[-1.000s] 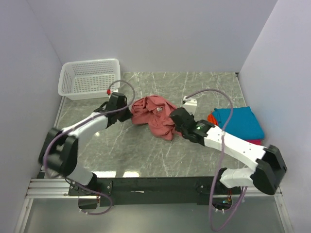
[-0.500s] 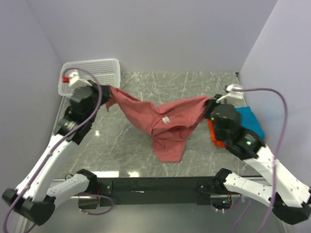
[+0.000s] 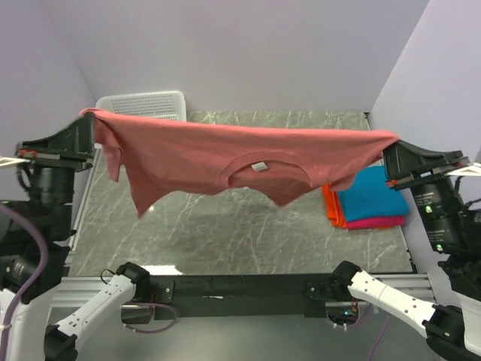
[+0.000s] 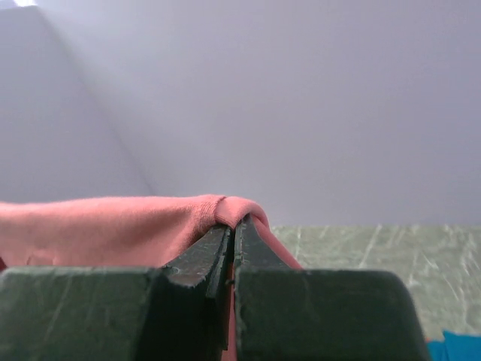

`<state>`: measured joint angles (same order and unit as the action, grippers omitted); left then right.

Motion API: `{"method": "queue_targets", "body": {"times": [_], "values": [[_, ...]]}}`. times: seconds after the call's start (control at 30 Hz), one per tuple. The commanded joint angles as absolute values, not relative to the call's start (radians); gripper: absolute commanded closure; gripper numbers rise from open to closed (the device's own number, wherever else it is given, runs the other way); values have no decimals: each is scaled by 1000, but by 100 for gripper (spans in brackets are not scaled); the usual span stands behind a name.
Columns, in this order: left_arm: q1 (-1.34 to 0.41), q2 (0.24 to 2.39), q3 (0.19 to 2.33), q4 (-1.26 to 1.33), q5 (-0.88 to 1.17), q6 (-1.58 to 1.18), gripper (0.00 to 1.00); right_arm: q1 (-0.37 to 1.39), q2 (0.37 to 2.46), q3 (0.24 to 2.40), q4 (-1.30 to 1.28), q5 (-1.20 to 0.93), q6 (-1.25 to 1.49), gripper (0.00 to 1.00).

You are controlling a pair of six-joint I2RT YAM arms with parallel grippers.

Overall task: Fold and stack the t-shirts
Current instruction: Flatten the tshirt out

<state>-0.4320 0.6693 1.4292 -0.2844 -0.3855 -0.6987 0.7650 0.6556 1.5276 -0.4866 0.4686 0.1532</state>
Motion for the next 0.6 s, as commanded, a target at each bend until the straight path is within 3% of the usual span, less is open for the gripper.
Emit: {"method": "queue_targets", "body": {"times": [0.0,0.3,0.4,0.47,0.57], "values": [[-433,699,1486,-281,-380,-657,99,761,664,1569,-479,377,104,100],[-431,972,1575,-345,-505,-632,99,744,834,1526,-388,716,0,100],[-410,1147,1666,-367,-467,-615,99,594,921,1532,-360,646,-23,100],[-338,1241,1757,-387,-352,-617,99,443,975,1568,-357,487,-2,100],[-258,1418,1922,-403,-249,-609,99,356,1090,1633,-327,371,-5,100]]}}
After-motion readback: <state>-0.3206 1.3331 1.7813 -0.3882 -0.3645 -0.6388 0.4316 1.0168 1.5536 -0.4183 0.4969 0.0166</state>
